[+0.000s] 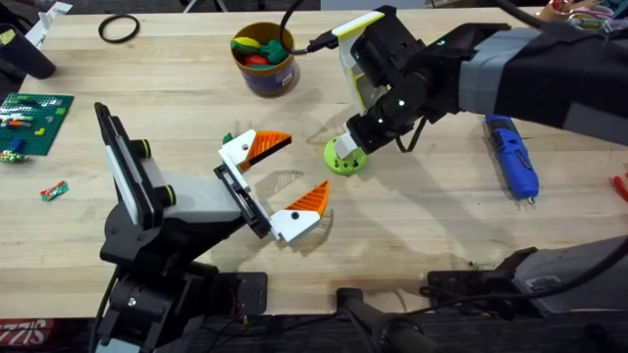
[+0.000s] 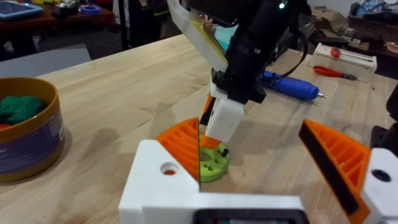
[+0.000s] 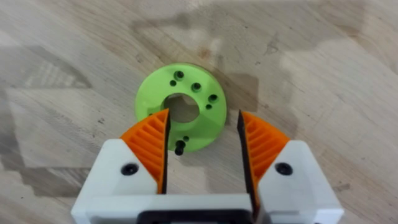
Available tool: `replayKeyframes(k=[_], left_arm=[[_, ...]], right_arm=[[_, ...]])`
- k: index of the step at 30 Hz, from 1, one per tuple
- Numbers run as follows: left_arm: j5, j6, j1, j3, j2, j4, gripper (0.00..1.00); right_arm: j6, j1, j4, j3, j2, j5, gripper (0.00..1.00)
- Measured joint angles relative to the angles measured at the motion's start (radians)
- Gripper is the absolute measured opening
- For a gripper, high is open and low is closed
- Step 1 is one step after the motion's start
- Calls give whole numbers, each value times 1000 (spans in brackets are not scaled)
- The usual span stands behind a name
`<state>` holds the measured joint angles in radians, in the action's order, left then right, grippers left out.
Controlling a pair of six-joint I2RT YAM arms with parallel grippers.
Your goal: Pick up the gripper from the table and insert it into the empty holder that is missing its gripper. Then pick up a screw, insert it into the mounting hole, and use the screwdriver to tighten it. Finally, clean up the table by picking up the vegetable and placing it into the bucket.
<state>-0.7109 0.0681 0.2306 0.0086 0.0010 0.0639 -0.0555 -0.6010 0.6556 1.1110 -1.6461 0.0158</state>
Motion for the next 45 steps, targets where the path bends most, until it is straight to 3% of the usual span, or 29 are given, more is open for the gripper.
replayKeyframes(k=[7, 20, 23, 32, 45], left_arm=[[0, 0, 0, 0, 0, 0, 979], [0, 0, 0, 0, 0, 0, 979], [0, 0, 0, 0, 0, 0, 979], [0, 0, 0, 0, 0, 0, 979], [0, 0, 0, 0, 0, 0, 979]], right_arm=[[-20, 0, 103, 1, 63, 4, 596], [-55, 0, 219, -7, 490, 7, 596], [-86, 0, 217, -76, 559, 7, 596], [-106, -11, 54, -209, 482, 7, 596], [-101, -82, -149, -240, 185, 7, 596]])
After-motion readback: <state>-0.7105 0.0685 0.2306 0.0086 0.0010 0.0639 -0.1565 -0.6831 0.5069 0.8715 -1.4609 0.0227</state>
